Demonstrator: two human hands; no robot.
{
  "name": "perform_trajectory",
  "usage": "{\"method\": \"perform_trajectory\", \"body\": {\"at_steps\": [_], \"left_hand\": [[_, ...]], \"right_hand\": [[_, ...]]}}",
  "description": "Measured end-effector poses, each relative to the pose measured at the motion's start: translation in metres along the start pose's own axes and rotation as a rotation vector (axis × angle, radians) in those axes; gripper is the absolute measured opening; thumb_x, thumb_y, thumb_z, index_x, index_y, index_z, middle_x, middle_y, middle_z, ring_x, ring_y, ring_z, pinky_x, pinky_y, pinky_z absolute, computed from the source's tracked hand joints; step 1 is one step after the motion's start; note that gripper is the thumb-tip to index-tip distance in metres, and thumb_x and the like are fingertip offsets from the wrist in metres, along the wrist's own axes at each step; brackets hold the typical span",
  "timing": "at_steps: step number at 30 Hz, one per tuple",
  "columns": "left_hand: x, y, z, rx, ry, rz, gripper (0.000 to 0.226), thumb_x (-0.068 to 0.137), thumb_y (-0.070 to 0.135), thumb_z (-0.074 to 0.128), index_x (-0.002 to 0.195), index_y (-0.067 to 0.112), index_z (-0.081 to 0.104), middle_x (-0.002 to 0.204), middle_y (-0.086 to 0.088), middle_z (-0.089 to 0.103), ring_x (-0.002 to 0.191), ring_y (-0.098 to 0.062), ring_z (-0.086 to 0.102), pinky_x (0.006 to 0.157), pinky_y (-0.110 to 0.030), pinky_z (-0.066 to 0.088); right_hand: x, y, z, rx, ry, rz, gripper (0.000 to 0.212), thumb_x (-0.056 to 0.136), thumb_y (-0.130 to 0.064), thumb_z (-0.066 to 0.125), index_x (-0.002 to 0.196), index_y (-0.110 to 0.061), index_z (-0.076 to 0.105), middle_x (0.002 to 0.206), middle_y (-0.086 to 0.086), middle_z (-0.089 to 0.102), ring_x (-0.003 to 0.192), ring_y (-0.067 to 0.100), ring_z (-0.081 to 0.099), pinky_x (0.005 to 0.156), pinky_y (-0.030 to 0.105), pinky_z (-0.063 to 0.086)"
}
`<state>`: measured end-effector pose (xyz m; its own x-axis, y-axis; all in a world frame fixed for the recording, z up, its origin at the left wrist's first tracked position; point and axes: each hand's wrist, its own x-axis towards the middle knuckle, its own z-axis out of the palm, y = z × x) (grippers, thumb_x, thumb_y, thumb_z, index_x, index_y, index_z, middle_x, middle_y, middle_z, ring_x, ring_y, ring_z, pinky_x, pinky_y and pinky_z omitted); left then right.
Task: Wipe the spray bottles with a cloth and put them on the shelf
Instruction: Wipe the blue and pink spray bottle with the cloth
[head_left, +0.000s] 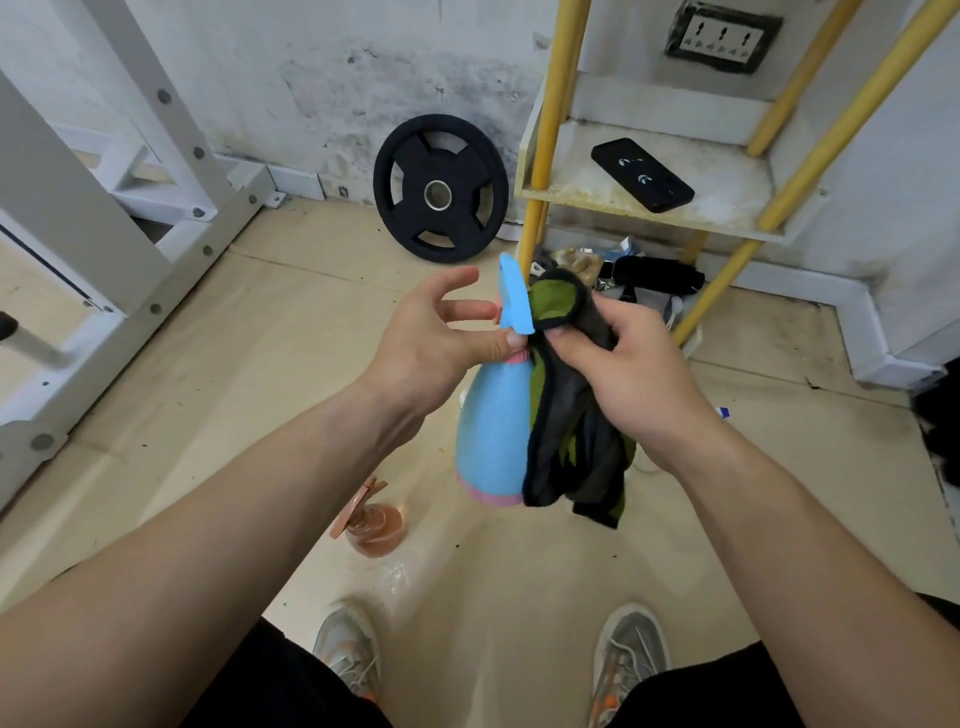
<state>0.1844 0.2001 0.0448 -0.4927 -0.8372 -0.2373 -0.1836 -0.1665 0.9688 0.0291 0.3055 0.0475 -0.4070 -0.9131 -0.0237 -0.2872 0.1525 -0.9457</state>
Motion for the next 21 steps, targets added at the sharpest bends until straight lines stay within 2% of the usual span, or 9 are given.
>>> {"method": "perform_trajectory", "body": {"at_steps": [2, 4, 6, 9, 12, 14, 17, 19, 21], "left_hand": [[0.003, -0.002, -0.003, 0.04, -0.051, -0.051, 0.117, 0.051, 0.029, 0.097, 0.151, 0.024, 0.038, 0.12, 0.001, 0.067, 0.111, -0.027, 0.069, 0.108, -0.046, 0.046], [0.002, -0.002, -0.004, 0.072, -0.138, -0.072, 0.118, 0.05, 0.03, 0.097, 0.153, 0.023, 0.038, 0.118, 0.002, 0.067, 0.11, -0.023, 0.069, 0.108, -0.046, 0.047], [-0.002, 0.001, -0.004, 0.073, -0.215, -0.037, 0.085, 0.058, 0.023, 0.096, 0.135, 0.02, 0.059, 0.108, -0.005, 0.071, 0.099, -0.02, 0.072, 0.101, -0.041, 0.052], [-0.008, 0.007, -0.004, 0.156, -0.188, 0.037, 0.027, 0.075, 0.021, 0.085, 0.101, 0.021, 0.075, 0.095, -0.008, 0.073, 0.074, -0.01, 0.066, 0.068, -0.022, 0.051], [-0.005, 0.005, -0.011, 0.173, -0.071, 0.073, 0.011, 0.082, 0.024, 0.081, 0.091, 0.018, 0.077, 0.077, -0.001, 0.071, 0.055, -0.007, 0.06, 0.05, -0.016, 0.042], [-0.004, 0.004, -0.014, 0.185, -0.009, 0.134, 0.01, 0.085, 0.025, 0.079, 0.091, 0.017, 0.078, 0.073, 0.002, 0.072, 0.052, -0.001, 0.054, 0.05, -0.013, 0.04], [-0.003, 0.003, -0.013, 0.186, 0.044, 0.179, 0.011, 0.089, 0.029, 0.076, 0.092, 0.019, 0.078, 0.068, 0.008, 0.072, 0.063, -0.007, 0.054, 0.055, -0.011, 0.04], [-0.003, 0.002, -0.01, 0.172, 0.042, 0.174, 0.009, 0.094, 0.028, 0.07, 0.094, 0.021, 0.076, 0.067, 0.01, 0.071, 0.072, -0.017, 0.059, 0.062, -0.017, 0.046], [-0.004, 0.0, -0.003, 0.135, 0.011, 0.151, 0.009, 0.098, 0.024, 0.064, 0.097, 0.022, 0.073, 0.067, 0.011, 0.069, 0.081, -0.02, 0.069, 0.075, -0.032, 0.054]], "right_hand": [[0.002, 0.002, -0.005, 0.076, -0.039, 0.083, 0.02, 0.101, -0.026, 0.062, 0.098, -0.007, 0.071, 0.097, 0.019, 0.073, 0.09, 0.028, 0.071, 0.092, 0.056, 0.053], [0.003, 0.003, -0.009, 0.124, -0.075, 0.145, 0.023, 0.102, -0.023, 0.06, 0.101, -0.003, 0.07, 0.101, 0.021, 0.074, 0.093, 0.031, 0.072, 0.093, 0.055, 0.054], [0.003, 0.002, -0.01, 0.166, -0.093, 0.183, 0.023, 0.102, -0.024, 0.06, 0.105, -0.004, 0.071, 0.105, 0.019, 0.075, 0.101, 0.035, 0.072, 0.096, 0.055, 0.053], [0.006, 0.003, -0.009, 0.27, -0.067, 0.23, 0.022, 0.102, -0.025, 0.061, 0.104, -0.007, 0.073, 0.109, 0.017, 0.075, 0.101, 0.031, 0.073, 0.099, 0.052, 0.054], [0.009, 0.006, -0.01, 0.371, 0.021, 0.262, 0.025, 0.098, -0.03, 0.065, 0.108, -0.01, 0.075, 0.12, 0.018, 0.071, 0.107, 0.03, 0.072, 0.104, 0.053, 0.052], [0.01, 0.004, -0.012, 0.452, 0.08, 0.316, 0.026, 0.102, -0.025, 0.06, 0.115, -0.006, 0.071, 0.112, 0.015, 0.075, 0.103, 0.03, 0.074, 0.101, 0.051, 0.054], [0.01, 0.001, -0.011, 0.485, 0.17, 0.296, 0.021, 0.103, -0.024, 0.058, 0.1, -0.012, 0.074, 0.098, 0.009, 0.079, 0.097, 0.029, 0.075, 0.096, 0.049, 0.057], [0.01, -0.003, -0.006, 0.372, 0.27, 0.166, 0.019, 0.102, -0.027, 0.06, 0.092, -0.018, 0.073, 0.091, 0.002, 0.077, 0.092, 0.022, 0.074, 0.091, 0.042, 0.058], [0.007, -0.008, 0.004, 0.201, 0.347, 0.004, 0.013, 0.101, -0.026, 0.061, 0.091, -0.024, 0.068, 0.085, -0.01, 0.073, 0.085, 0.006, 0.068, 0.082, 0.028, 0.054]]}}
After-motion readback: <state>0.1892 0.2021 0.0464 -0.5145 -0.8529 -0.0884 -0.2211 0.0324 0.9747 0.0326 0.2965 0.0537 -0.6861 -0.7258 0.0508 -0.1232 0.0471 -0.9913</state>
